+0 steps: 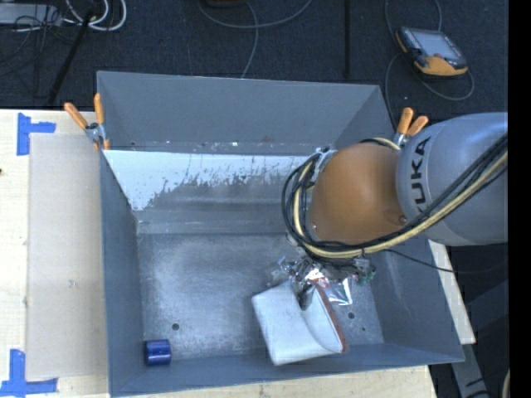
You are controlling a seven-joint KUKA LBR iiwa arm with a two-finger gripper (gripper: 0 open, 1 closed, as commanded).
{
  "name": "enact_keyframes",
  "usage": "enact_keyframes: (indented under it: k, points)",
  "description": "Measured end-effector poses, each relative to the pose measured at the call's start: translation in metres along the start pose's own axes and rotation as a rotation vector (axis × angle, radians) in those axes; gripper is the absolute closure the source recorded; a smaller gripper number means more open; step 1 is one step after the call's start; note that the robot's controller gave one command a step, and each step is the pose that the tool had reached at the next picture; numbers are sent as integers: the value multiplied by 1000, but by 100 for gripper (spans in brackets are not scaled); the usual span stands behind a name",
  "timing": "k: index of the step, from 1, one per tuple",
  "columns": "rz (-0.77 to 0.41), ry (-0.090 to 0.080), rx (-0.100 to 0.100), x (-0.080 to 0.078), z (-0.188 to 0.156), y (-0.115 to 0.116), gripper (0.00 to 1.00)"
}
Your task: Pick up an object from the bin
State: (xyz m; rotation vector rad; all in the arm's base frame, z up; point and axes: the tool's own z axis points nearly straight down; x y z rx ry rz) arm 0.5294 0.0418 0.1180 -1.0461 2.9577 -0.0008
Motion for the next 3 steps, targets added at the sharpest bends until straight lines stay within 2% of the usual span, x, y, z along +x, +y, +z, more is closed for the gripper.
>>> enact_keyframes:
  k: [1,3]
  points:
    - [3,-1,1,-2,-59,0,100]
    - [10,3,-2,-3,-74,0,100]
